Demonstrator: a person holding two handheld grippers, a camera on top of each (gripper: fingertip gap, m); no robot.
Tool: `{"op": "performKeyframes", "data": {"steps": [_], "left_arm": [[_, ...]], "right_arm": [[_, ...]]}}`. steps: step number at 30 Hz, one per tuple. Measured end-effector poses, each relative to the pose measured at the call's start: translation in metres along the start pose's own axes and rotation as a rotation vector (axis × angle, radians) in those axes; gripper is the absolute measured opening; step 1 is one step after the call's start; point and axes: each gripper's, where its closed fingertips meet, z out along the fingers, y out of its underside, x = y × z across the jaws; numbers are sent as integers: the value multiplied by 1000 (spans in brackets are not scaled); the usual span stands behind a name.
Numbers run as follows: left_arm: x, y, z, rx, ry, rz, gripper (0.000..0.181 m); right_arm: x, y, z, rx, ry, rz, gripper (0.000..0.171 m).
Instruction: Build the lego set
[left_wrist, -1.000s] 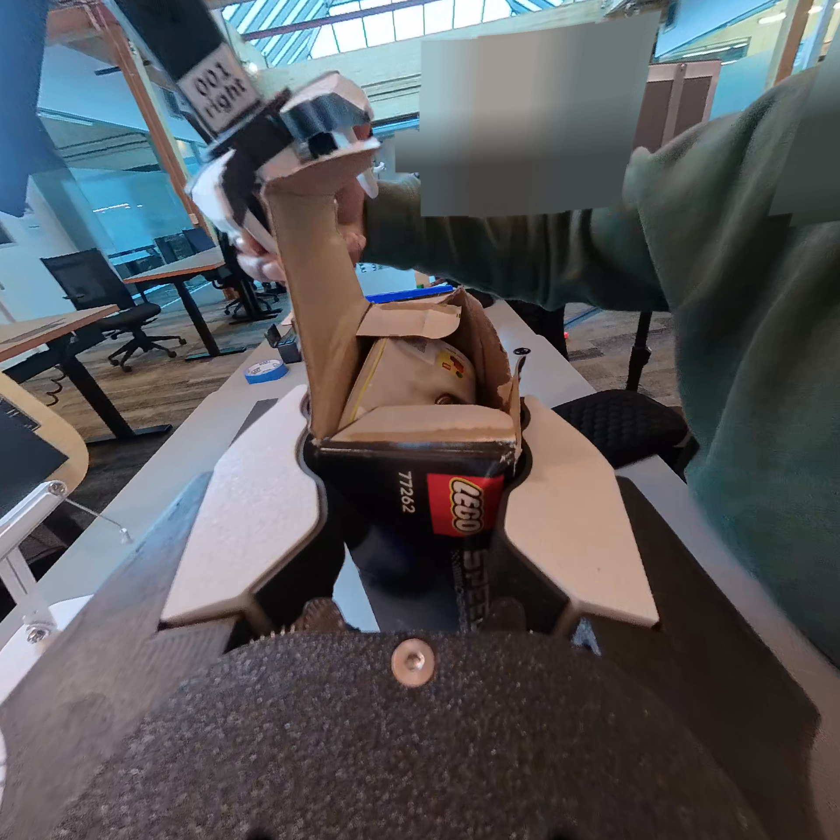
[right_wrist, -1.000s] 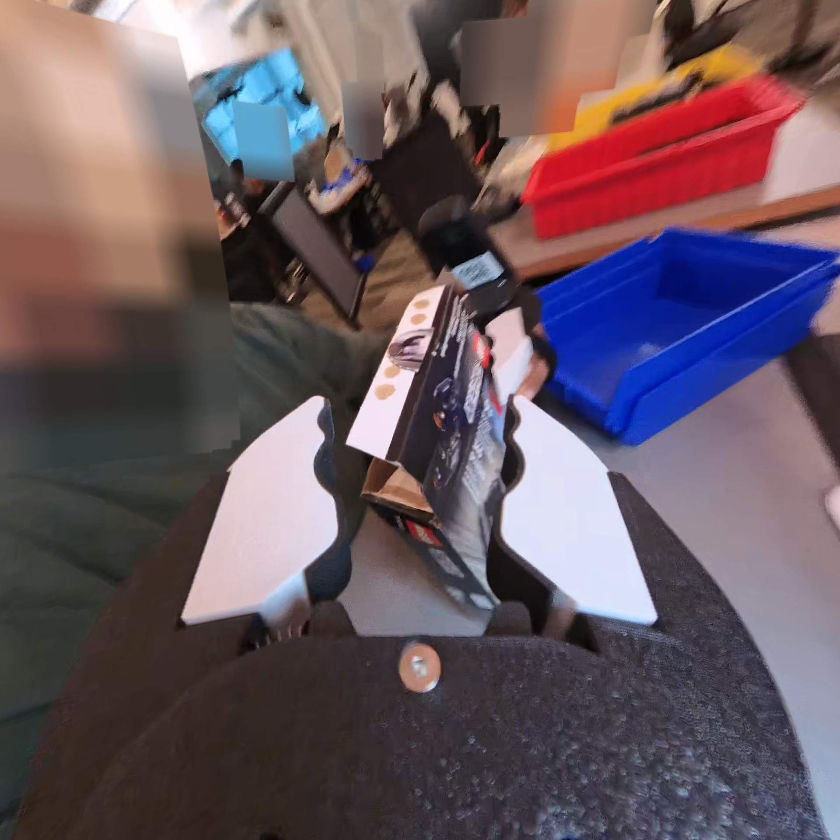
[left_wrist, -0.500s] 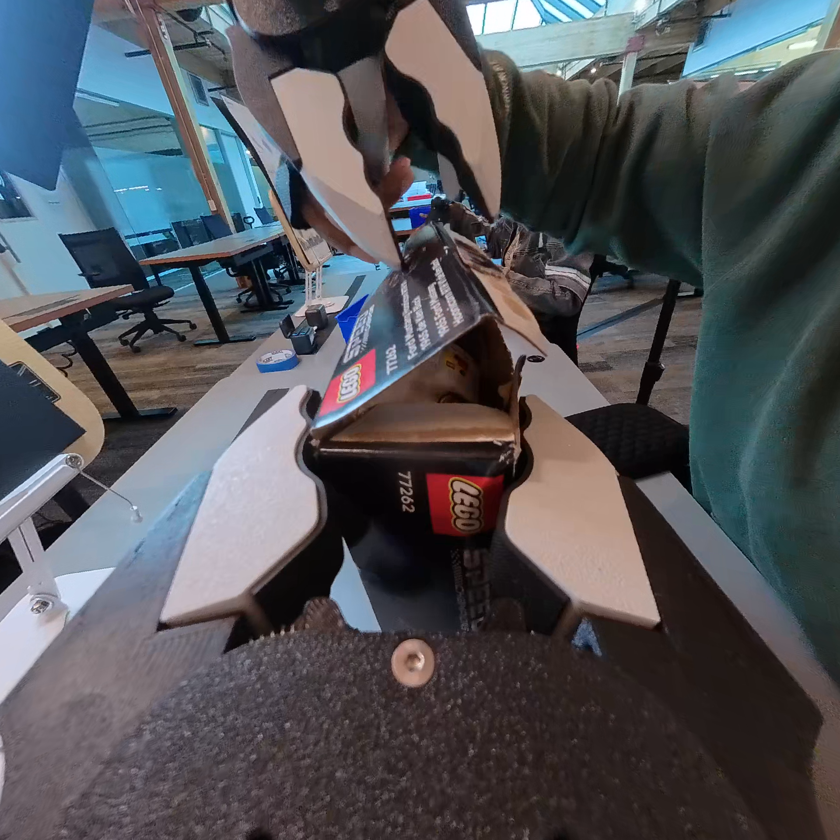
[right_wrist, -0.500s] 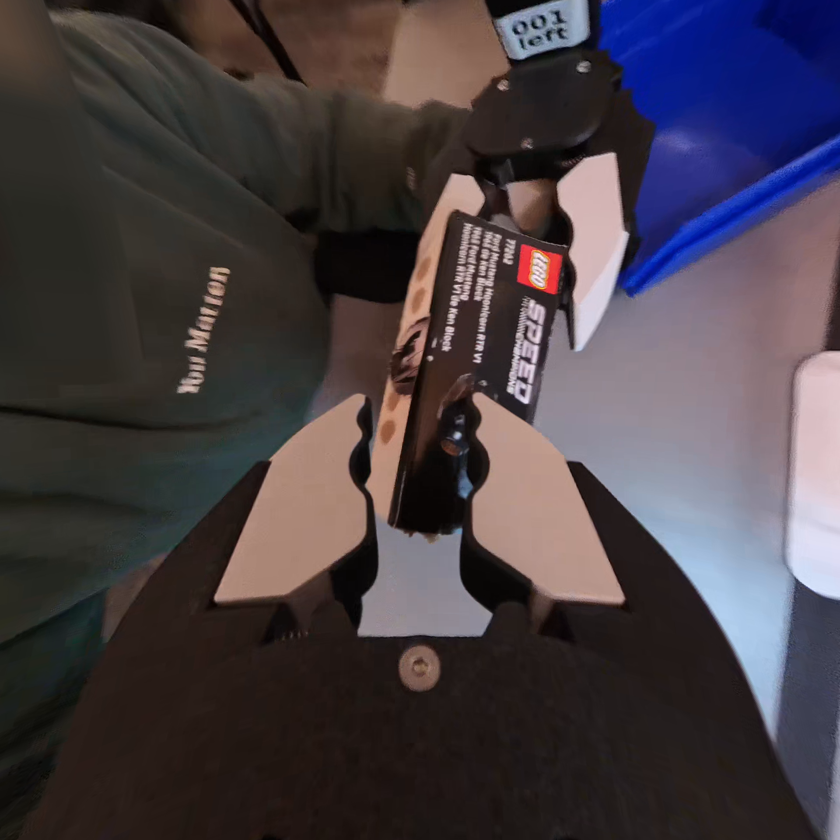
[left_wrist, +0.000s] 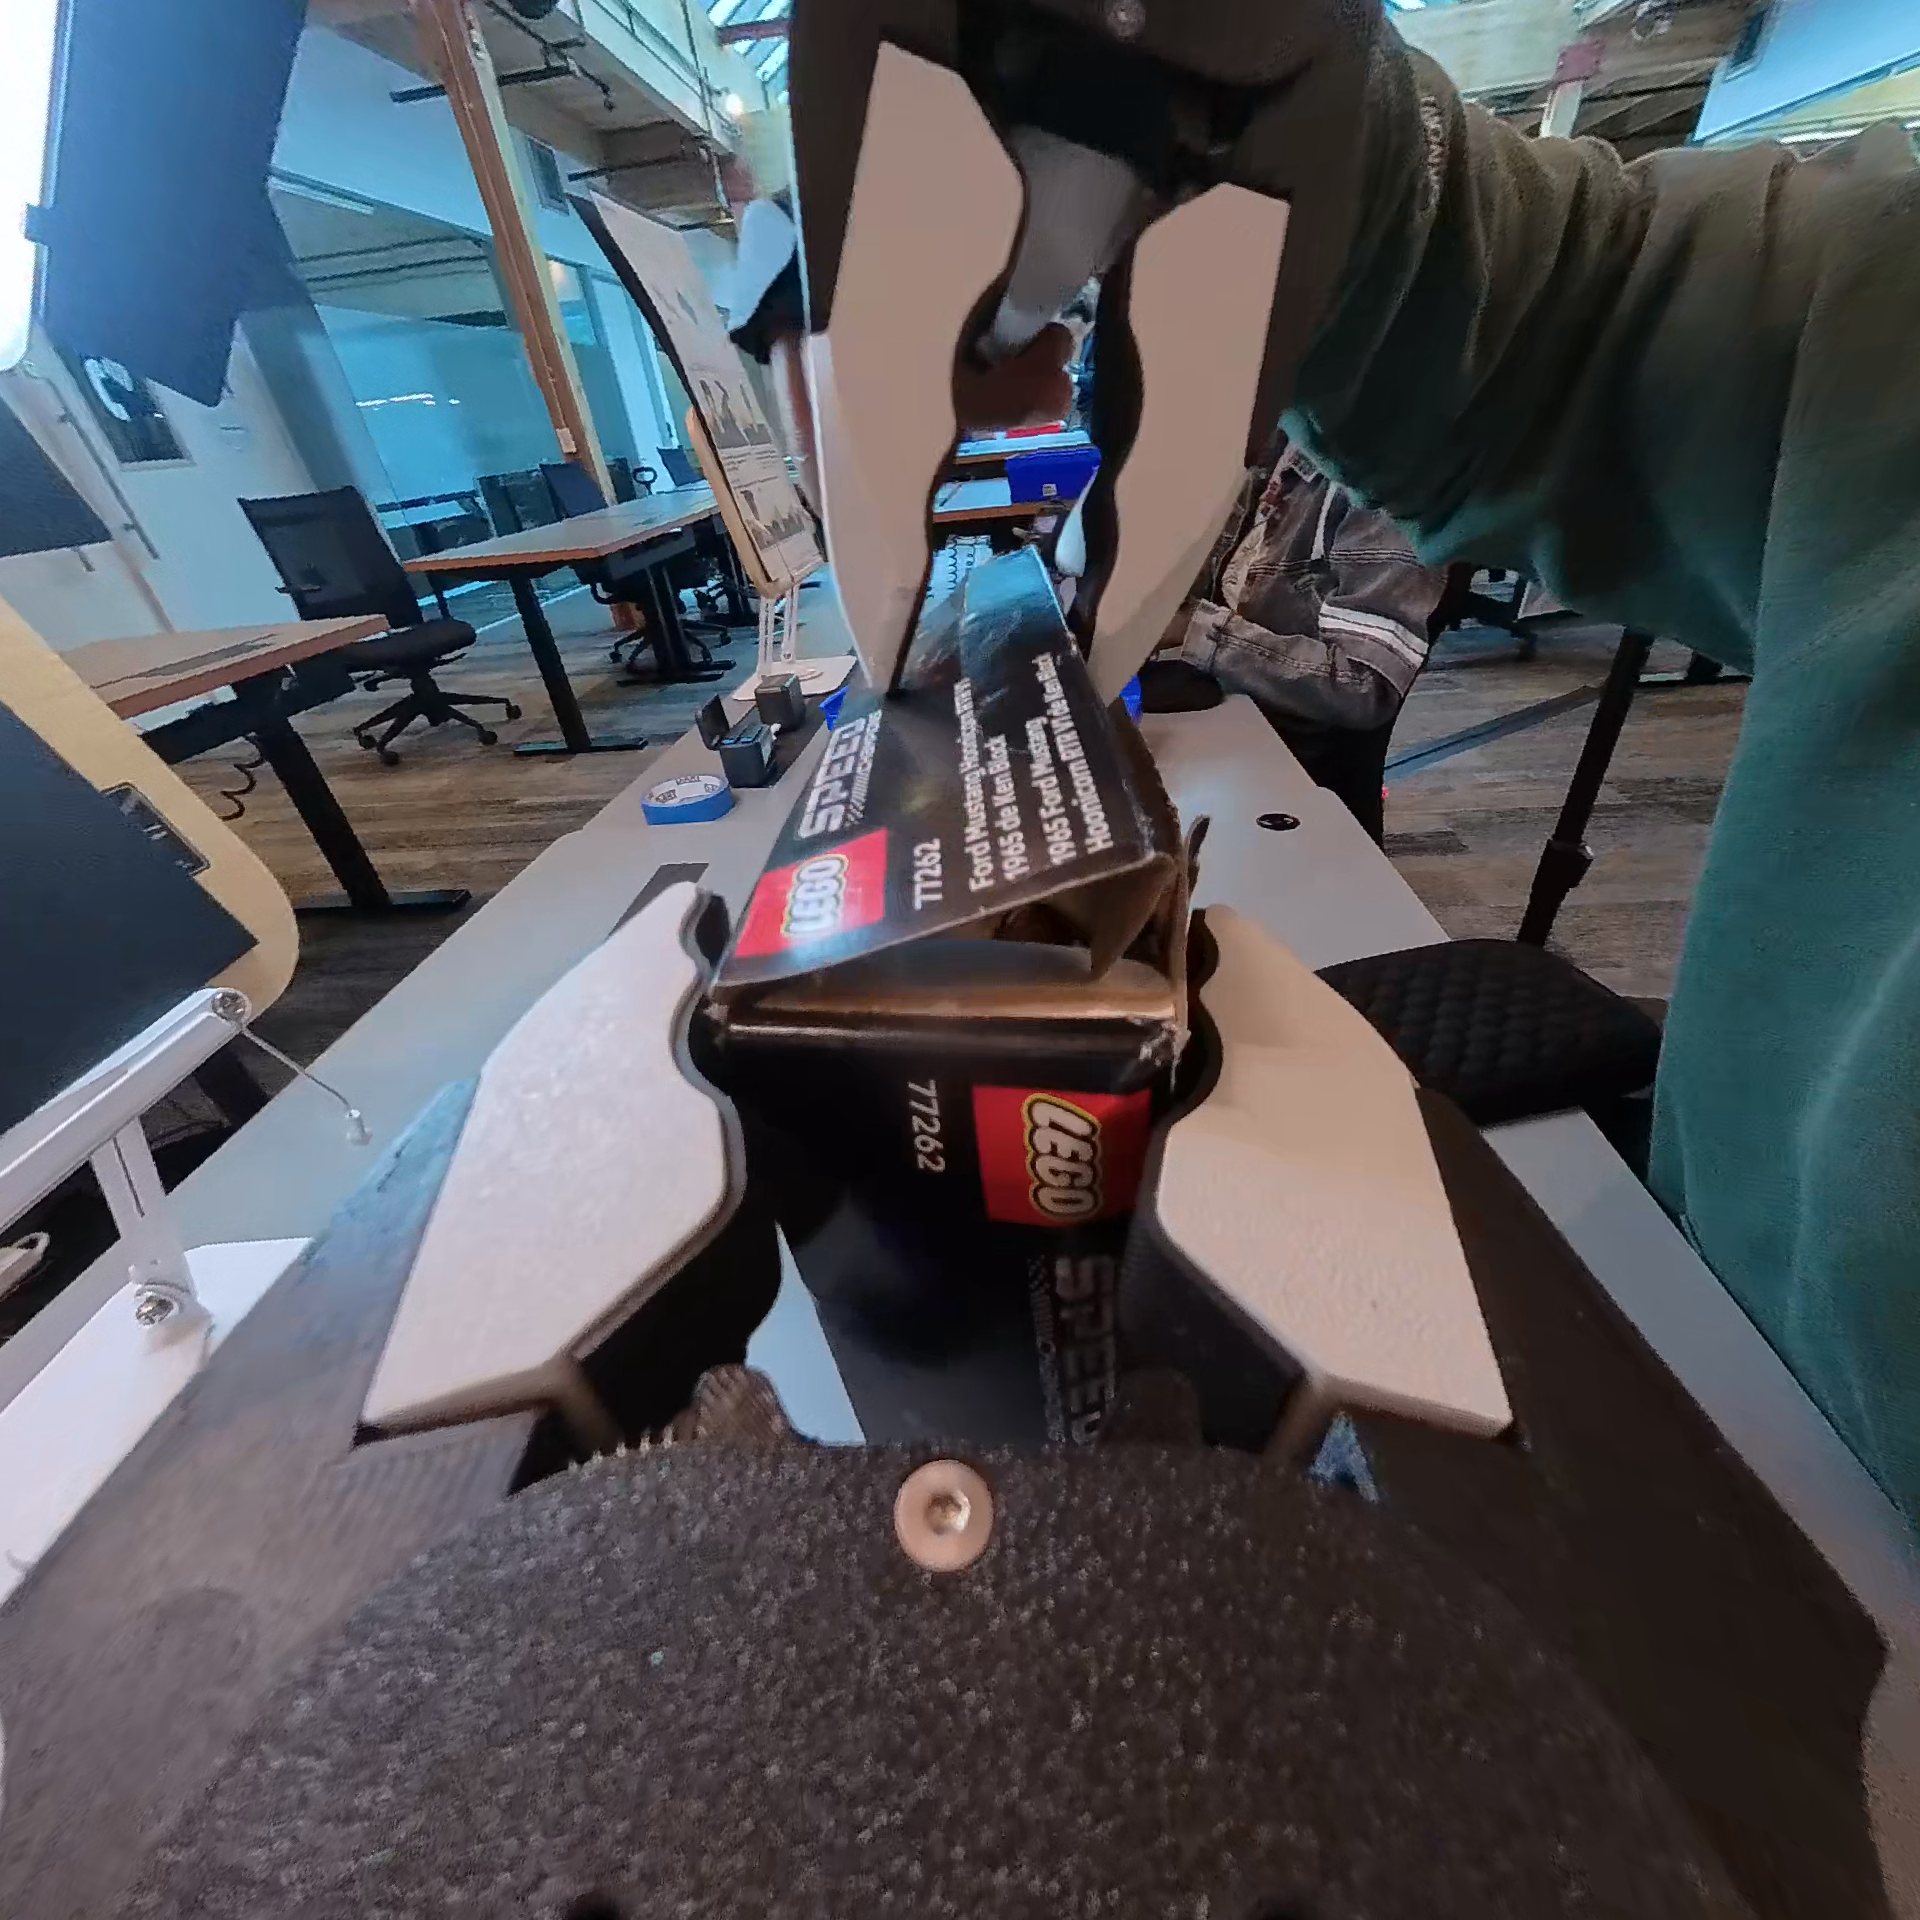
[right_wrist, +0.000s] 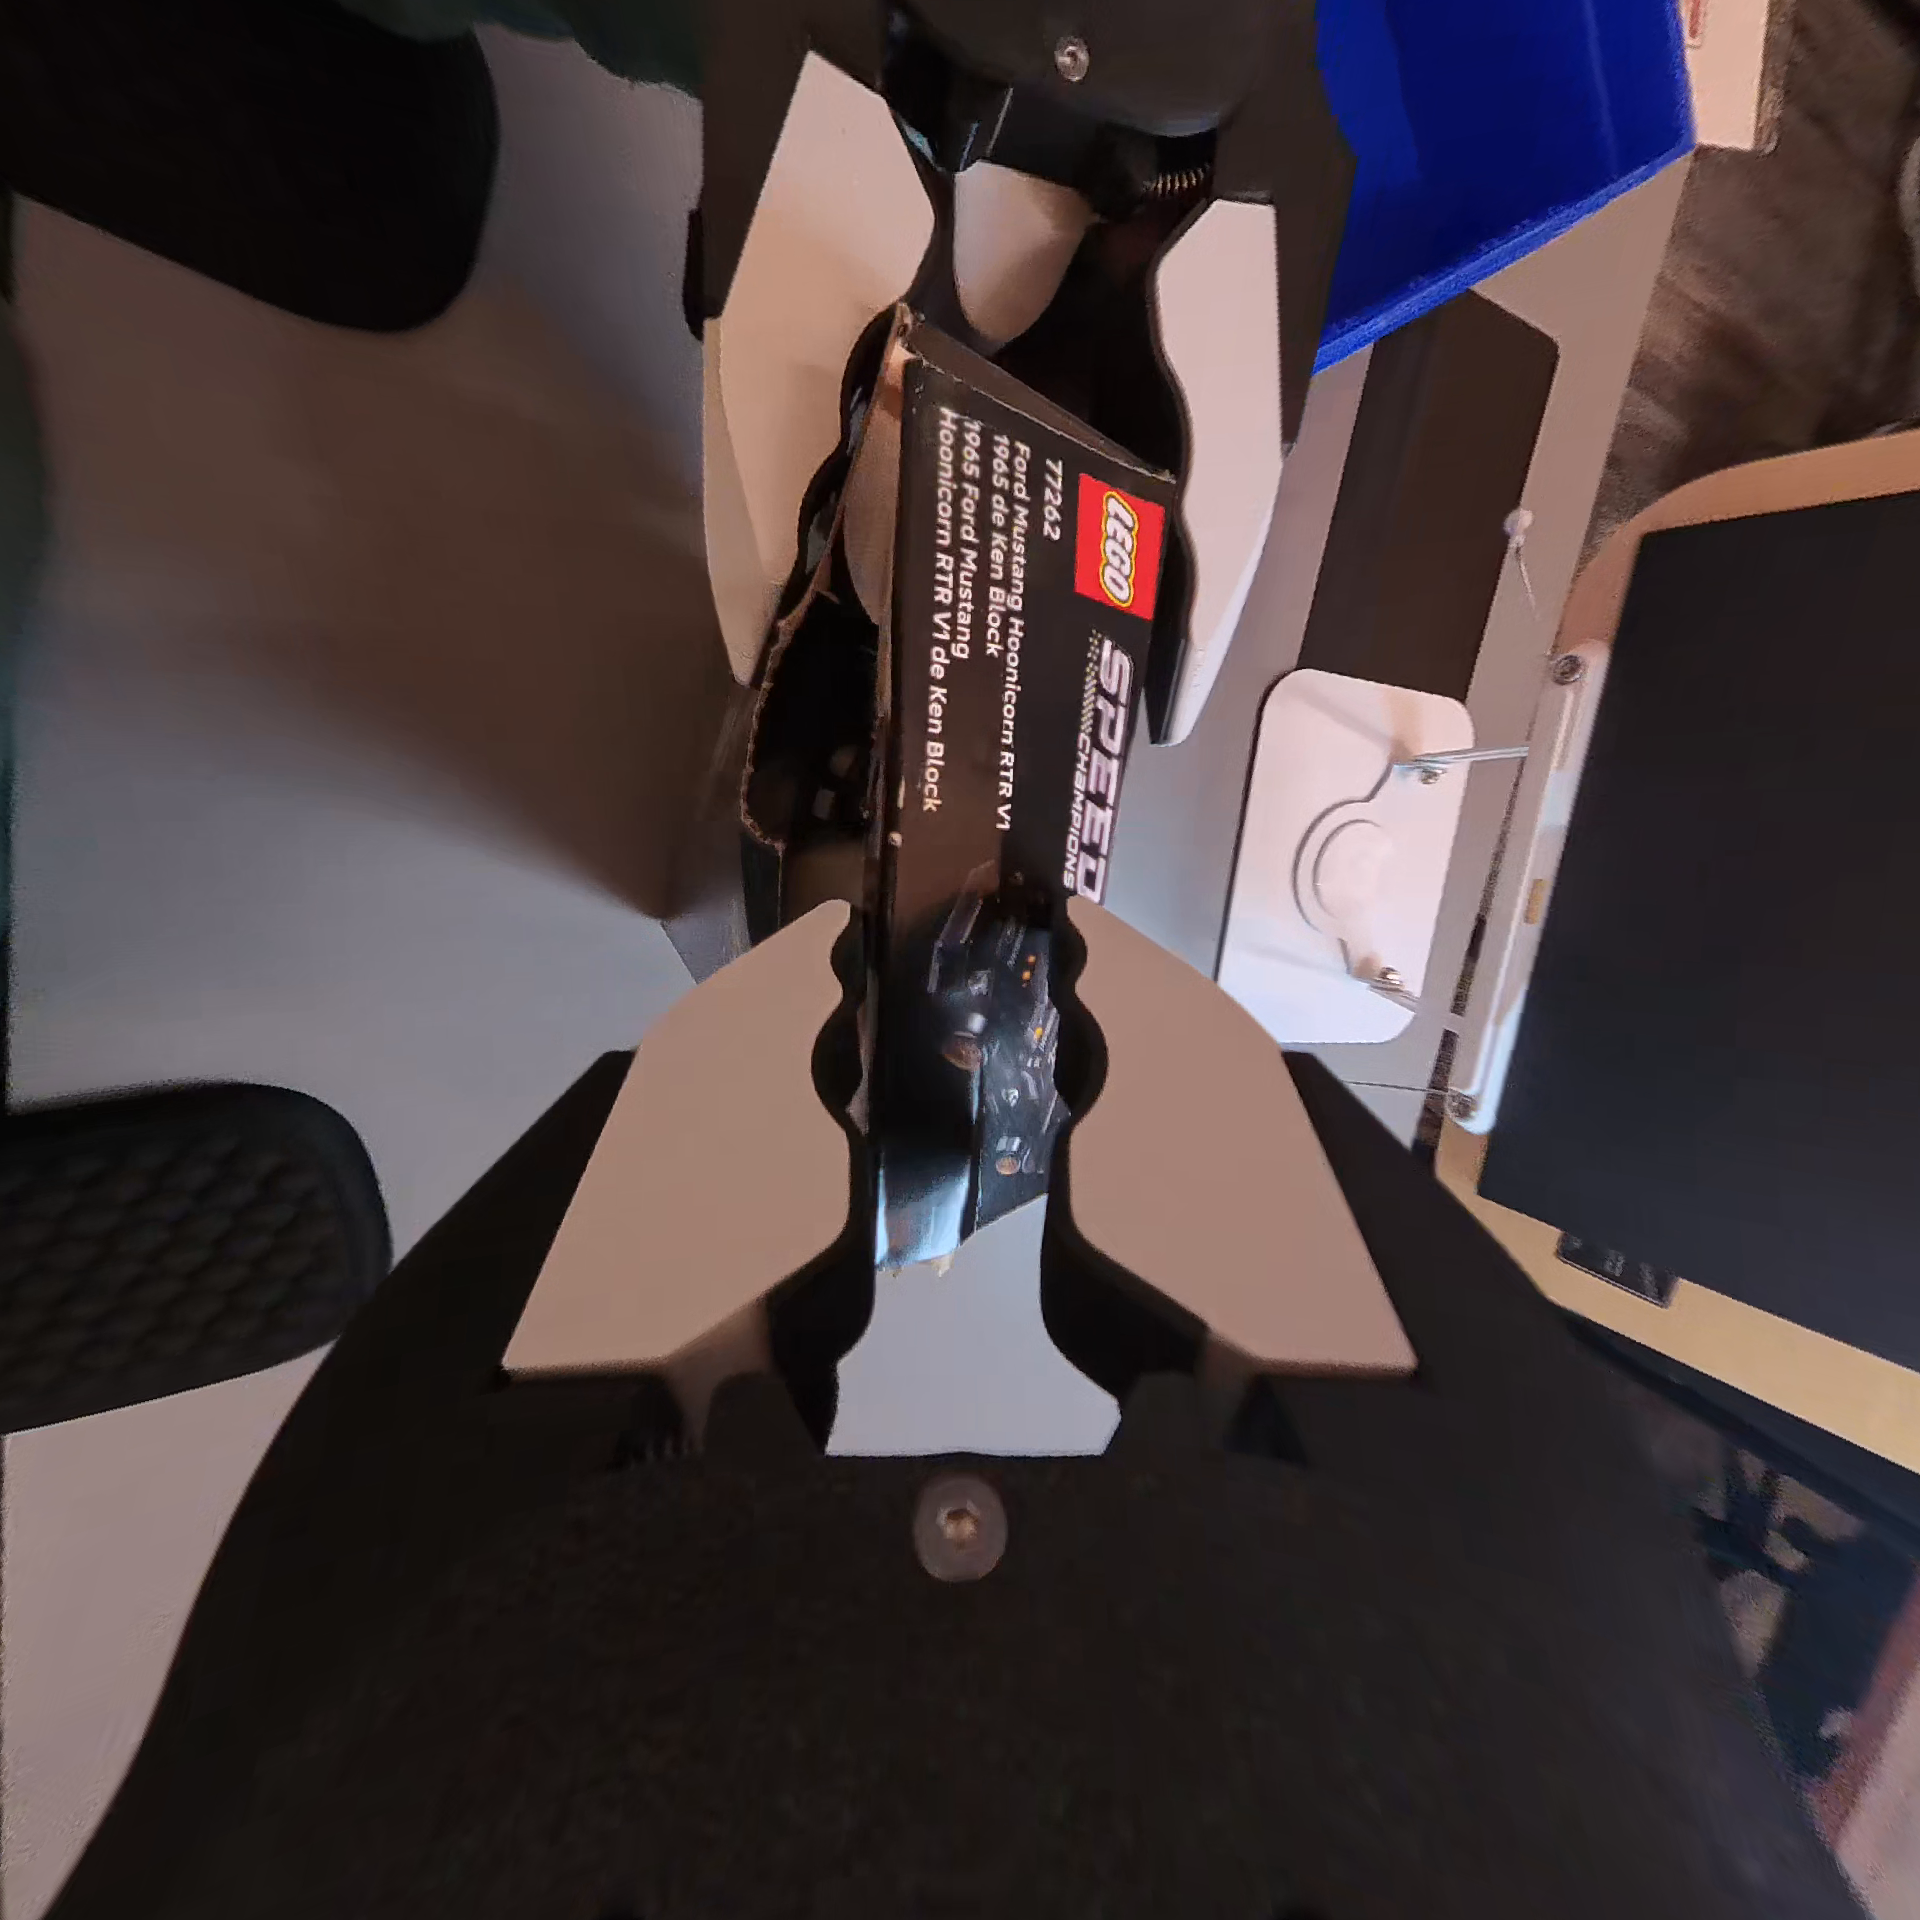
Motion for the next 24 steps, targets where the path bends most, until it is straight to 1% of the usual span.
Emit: {"op": "performKeyframes", "data": {"steps": [1, 8, 11, 14, 17, 19, 21, 24], "left_arm": [[0, 0, 0, 0, -13, -1, 83], [0, 0, 0, 3, -110, -10, 85], [-3, 0, 0, 18, -184, -14, 83], [-6, 0, -1, 41, -232, -13, 82], [-4, 0, -1, 36, -230, -10, 82], [-6, 0, -4, 47, -222, -27, 82], [-6, 0, -6, 51, -201, -33, 81], [-2, -1, -1, 39, -177, -17, 82]], "right_arm": [[-1, -1, 0, -2, 13, -10, 33], [-9, -6, -3, 106, -86, 130, 50], [-4, -6, 2, 126, -10, 133, 45], [-4, -6, 5, 148, 61, 118, 50], [-4, -3, -3, 165, 105, 98, 43], [3, 16, -13, 99, 182, 34, 40], [8, 32, -22, 58, 224, -3, 34], [4, 40, -24, 32, 180, -4, 32]]}}
